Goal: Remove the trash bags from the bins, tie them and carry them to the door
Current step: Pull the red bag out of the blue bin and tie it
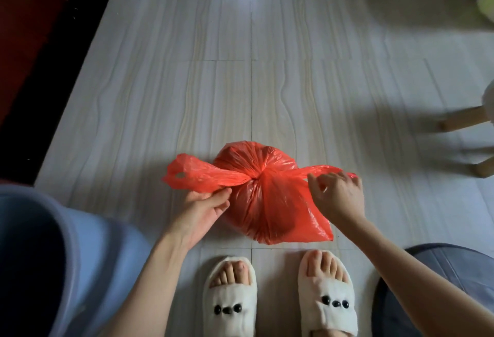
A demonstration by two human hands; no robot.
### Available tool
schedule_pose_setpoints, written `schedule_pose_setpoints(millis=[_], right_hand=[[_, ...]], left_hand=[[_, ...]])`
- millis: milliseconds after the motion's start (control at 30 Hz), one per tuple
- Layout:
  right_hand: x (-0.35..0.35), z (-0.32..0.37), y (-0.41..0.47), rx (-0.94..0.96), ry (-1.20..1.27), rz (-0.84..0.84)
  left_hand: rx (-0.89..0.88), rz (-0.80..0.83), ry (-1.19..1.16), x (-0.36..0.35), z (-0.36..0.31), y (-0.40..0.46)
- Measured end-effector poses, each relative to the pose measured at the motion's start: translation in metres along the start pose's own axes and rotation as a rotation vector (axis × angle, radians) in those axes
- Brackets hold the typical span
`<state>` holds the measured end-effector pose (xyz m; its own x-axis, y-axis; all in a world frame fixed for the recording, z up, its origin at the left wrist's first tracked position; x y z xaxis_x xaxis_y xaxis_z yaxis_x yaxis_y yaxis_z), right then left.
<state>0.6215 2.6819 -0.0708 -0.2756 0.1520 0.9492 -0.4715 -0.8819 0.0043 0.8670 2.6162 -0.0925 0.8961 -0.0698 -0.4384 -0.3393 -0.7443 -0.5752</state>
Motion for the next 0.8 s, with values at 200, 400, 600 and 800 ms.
schedule_pose_setpoints(millis=[200, 400, 600, 800], right_hand=[[-0.038, 0.004, 0.020, -0.337, 0.455, 0.463], [-0.045, 0.021, 0.024, -0.449, 1.076, 0.459], [-0.048, 0.016, 0.014, -0.482, 1.139, 0.503], [-0.026, 0.013, 0.022, -0.513, 1.265, 0.382]], left_hand=[[-0.433, -0.283, 0.656, -0.017, -0.013, 0.017], [-0.793, -0.295, 0.961, -0.065, -0.034, 0.012], [-0.536, -0.183, 0.844, -0.074, -0.034, 0.028], [-0.395, -0.126, 1.548, -0.091, -0.021, 0.026]])
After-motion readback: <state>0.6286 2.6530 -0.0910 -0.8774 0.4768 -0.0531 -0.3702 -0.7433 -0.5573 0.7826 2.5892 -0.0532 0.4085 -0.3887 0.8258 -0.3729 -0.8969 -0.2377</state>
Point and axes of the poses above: each hand's wrist, its own y-axis towards the middle knuckle, its own x-axis out of the back of the hand, z = x × y, the point moved 6 cm from there along y, towards the middle knuckle, and after that the axes turned 3 degrees about -z, right-handed, at the moved point
